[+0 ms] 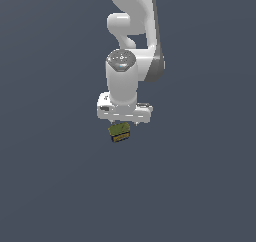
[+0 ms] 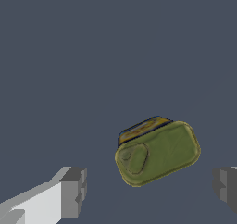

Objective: Pick up the object and move it to a goal position.

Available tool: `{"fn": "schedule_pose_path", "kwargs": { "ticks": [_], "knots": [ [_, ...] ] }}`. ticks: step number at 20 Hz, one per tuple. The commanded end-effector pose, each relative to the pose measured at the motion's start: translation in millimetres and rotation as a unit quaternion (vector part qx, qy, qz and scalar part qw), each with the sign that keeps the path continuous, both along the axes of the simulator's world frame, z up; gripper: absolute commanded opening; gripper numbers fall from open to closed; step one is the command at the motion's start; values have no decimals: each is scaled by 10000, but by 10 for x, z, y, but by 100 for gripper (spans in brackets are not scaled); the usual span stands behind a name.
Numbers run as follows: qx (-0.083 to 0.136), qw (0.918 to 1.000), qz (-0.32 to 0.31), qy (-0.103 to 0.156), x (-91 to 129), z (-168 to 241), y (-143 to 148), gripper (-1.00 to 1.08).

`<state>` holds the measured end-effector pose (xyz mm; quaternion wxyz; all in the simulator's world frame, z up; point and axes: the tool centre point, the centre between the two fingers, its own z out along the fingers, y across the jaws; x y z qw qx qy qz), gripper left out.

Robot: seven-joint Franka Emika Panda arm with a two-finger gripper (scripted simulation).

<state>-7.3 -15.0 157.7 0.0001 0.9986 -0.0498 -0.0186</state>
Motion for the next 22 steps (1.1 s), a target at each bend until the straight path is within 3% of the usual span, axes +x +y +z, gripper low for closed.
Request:
{"fn": "schedule_pose_path", "kwargs": {
  "ticks": [1, 6, 11, 16, 22],
  "knots": [
    [-3, 9998, -209, -4, -6, -21, -6, 100],
    [-12, 9969, -784, -16, -22, -77, -26, 100],
    [-25, 9888, -1492, -32, -43, -143, -52, 100],
    [-39, 9754, -2202, -48, -64, -209, -81, 100],
    [-57, 9526, -3040, -69, -91, -284, -119, 100]
  ]
}}
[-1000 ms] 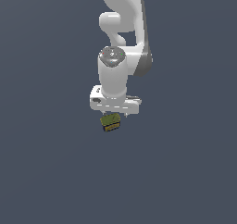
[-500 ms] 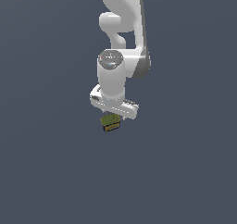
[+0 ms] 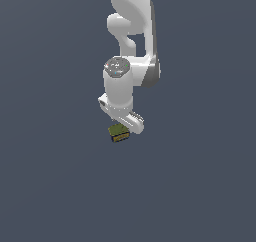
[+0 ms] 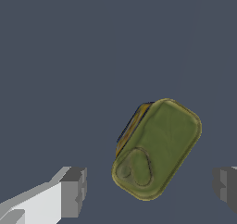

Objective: Pick up the object and move it to a goal position.

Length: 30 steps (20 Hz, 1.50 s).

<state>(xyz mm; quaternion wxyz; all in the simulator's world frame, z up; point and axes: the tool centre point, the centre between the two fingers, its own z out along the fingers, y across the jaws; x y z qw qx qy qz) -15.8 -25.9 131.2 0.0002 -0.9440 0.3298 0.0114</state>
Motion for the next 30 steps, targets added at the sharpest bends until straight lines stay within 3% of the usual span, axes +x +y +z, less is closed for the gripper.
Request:
{"fn": "schedule_pose_path", "kwargs": {
  "ticks": [1, 7, 16, 23, 30],
  "knots": [
    [-8, 9993, -371, -10, -11, -31, -17, 100],
    [-29, 9923, -1239, -34, -40, -102, -60, 100],
    [-56, 9729, -2313, -71, -77, -187, -118, 100],
    [-66, 9617, -2739, -87, -92, -219, -143, 100],
    [-68, 9598, -2805, -89, -95, -228, -147, 100]
  ]
}}
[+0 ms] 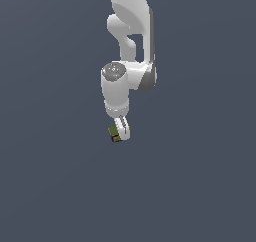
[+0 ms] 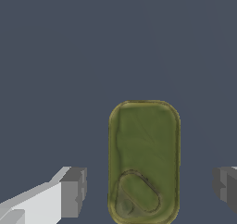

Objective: Pick up the object and move it to a goal position.

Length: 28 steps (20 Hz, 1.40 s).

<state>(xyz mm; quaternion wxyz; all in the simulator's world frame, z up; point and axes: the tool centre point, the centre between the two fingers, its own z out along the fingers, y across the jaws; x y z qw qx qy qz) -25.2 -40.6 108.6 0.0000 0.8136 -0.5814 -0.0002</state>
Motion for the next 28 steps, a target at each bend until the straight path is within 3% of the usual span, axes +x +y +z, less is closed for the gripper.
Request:
{"fn": "schedule_pose_path", "kwargs": {
  "ticks": [1, 16, 17, 28],
  "knots": [
    [0, 10000, 0, 0, 0, -14, 1, 100],
    [-1, 10000, -25, -1, -3, -502, -1, 100],
    [-1, 10000, -25, -1, -3, -502, -1, -100],
    [1, 10000, -24, -7, 2, -492, 2, -100]
  ]
}}
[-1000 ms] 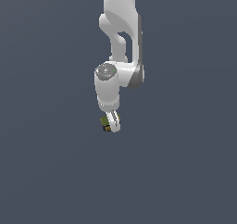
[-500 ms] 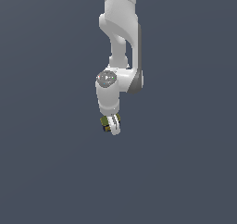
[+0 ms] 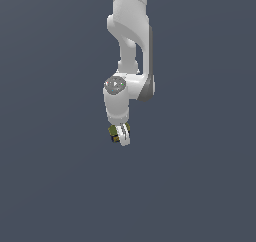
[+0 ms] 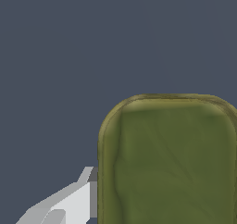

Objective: Pick up the object and move it to a goal position.

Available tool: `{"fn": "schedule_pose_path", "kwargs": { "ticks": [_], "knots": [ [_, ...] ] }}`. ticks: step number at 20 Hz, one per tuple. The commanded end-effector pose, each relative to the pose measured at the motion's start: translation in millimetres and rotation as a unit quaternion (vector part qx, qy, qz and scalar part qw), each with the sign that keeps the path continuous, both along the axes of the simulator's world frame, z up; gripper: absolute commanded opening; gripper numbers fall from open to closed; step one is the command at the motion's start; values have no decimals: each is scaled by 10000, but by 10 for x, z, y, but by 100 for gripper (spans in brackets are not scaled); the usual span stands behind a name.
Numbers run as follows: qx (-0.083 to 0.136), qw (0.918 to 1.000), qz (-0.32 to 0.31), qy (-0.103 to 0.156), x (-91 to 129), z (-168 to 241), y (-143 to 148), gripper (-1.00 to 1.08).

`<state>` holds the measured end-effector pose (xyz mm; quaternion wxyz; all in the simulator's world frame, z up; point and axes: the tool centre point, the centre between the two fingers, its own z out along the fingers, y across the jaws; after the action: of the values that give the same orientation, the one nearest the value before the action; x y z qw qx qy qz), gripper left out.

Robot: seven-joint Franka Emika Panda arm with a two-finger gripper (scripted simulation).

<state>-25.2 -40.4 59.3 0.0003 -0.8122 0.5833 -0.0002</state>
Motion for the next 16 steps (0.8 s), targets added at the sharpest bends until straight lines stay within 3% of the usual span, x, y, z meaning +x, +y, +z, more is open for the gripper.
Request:
{"fn": "schedule_pose_path", "kwargs": {
  "ticks": [1, 8, 16],
  "knots": [
    [0, 10000, 0, -1, 5, 10, 0, -100],
    [-4, 10000, -2, 0, 93, 214, -2, -100],
    [-10, 10000, -5, 3, 328, 740, -5, -100]
  ]
}}
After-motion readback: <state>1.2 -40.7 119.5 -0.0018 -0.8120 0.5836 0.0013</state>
